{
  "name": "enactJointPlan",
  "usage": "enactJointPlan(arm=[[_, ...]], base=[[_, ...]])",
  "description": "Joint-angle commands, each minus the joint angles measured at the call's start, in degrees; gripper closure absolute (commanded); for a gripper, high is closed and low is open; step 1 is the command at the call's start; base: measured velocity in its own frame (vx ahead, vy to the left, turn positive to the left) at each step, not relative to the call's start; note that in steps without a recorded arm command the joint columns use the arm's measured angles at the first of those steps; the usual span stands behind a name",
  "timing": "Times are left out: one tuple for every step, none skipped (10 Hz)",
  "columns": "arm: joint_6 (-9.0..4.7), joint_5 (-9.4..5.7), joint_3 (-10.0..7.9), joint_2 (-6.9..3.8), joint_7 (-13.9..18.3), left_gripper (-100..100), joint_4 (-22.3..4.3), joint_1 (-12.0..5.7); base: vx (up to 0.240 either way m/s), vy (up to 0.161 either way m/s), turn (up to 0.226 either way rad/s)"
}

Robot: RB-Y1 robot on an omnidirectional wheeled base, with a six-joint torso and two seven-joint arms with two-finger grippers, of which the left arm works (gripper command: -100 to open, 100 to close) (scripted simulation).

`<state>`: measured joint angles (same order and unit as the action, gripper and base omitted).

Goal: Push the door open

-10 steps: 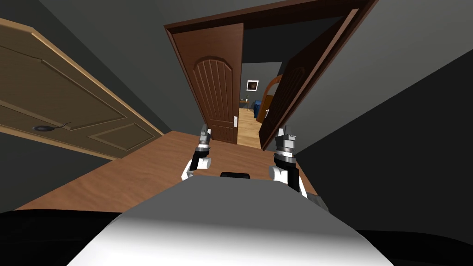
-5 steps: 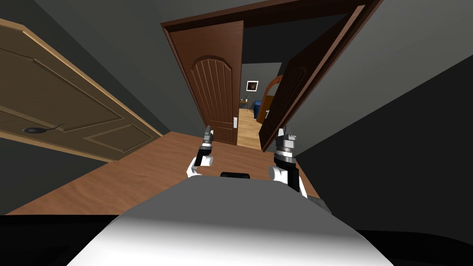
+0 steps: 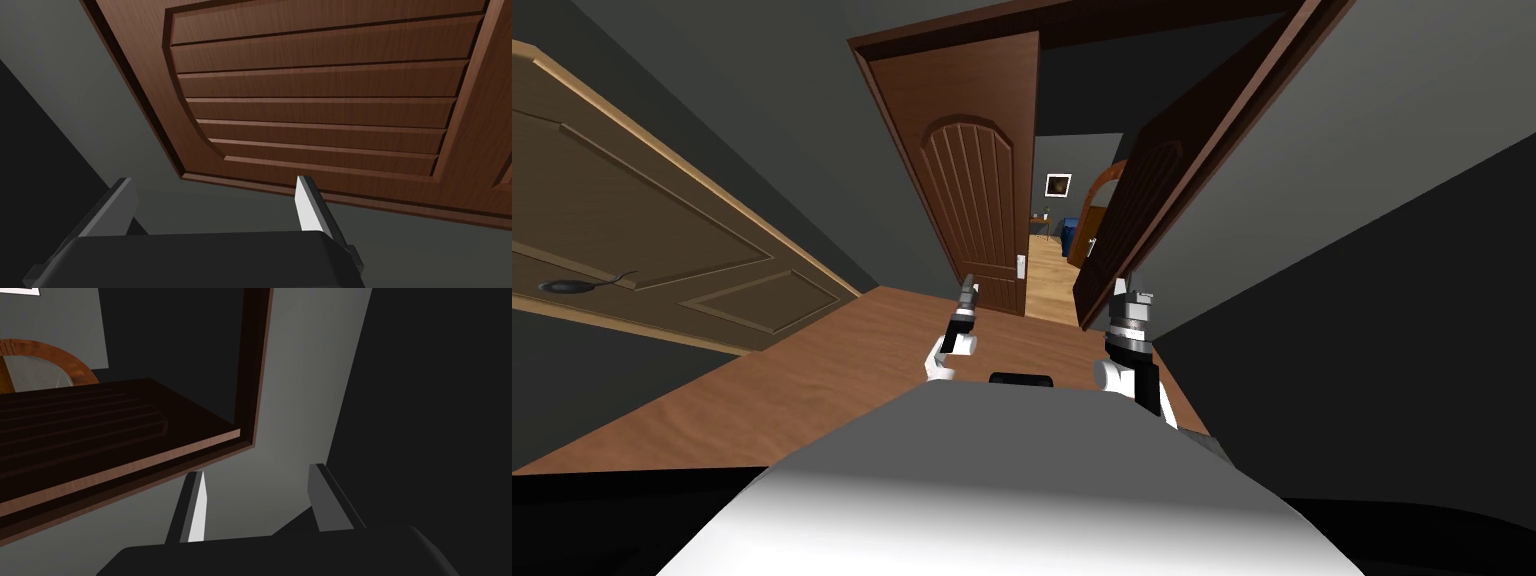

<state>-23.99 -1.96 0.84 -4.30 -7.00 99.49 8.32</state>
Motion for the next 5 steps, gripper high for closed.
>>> enactJointPlan(arm=[[-0.15,0.00,-0.04,0.10,0.16,-100,-2.86,-1.65],[-0.23,-0.02,-0.09,0.17,0.32,-100,-5.01,-2.99],[-0.30,-0.04,-0.13,0.24,0.49,-100,-6.88,-4.34],[-0.30,-0.04,-0.13,0.24,0.49,-100,-7.78,-4.34],[-0.37,-0.06,-0.17,0.31,0.65,-100,-10.08,-5.68]], base=[[0.056,0.003,-0.002],[0.074,0.000,-0.010],[0.093,0.005,-0.008],[0.068,-0.001,-0.003],[0.061,-0.006,-0.004]])
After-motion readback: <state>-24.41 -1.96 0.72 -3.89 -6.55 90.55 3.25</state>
